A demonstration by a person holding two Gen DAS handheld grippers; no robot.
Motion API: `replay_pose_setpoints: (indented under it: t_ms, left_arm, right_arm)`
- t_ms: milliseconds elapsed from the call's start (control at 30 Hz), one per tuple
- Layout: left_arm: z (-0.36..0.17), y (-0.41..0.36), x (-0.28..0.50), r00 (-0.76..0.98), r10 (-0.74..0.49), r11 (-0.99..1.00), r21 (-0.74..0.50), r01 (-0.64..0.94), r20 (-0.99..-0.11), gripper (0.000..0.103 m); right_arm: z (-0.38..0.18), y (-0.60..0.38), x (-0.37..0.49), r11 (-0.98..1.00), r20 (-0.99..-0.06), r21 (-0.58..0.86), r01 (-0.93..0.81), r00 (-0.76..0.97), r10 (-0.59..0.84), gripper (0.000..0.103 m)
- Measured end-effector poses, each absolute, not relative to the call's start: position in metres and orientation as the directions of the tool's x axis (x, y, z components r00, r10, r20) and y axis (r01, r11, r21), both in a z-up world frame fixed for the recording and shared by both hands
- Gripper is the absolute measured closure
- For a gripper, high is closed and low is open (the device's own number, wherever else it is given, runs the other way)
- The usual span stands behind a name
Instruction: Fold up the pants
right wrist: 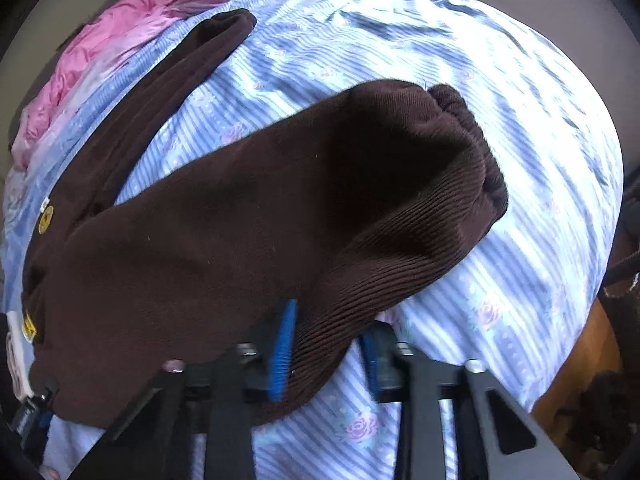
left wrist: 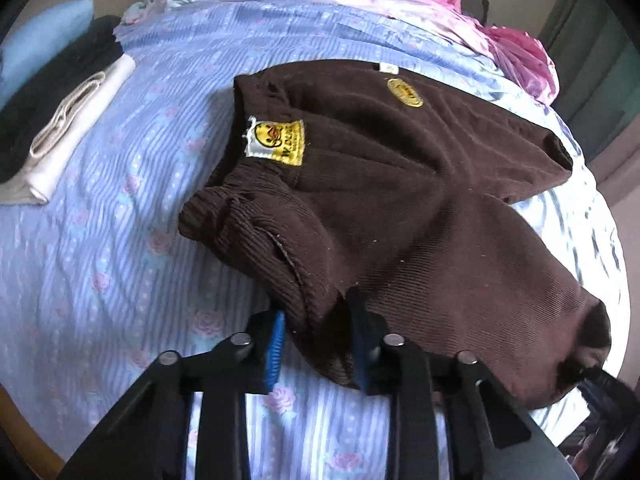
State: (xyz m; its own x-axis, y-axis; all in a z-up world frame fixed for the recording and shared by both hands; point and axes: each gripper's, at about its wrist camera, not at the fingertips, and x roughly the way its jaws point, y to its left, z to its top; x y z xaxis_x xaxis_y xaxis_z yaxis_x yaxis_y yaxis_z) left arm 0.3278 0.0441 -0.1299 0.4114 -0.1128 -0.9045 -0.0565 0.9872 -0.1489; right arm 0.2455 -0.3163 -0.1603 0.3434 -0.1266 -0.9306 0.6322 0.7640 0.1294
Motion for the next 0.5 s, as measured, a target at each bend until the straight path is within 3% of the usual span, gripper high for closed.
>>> replay_pose_setpoints:
  t_ms: [133,500]
  left_arm:
    - [-0.109,0.042,0.335,0.386,-0.114,0.987,-0.150,-0.063,-0.916,0.080]
    - [-0.036,0.041,0.377,0.383,-0.111,0.981,-0.163,-0.106,-0.917,0.082]
  right_arm:
    - [-0.132,-0.317,0.259,0.789,-0.932,0.112,0.605,0.339,-0.128,0.084]
    - [-0.030,-0.320,0.305,0.835,-0.911,0.099,0.541,0.388,-0.143,0.085]
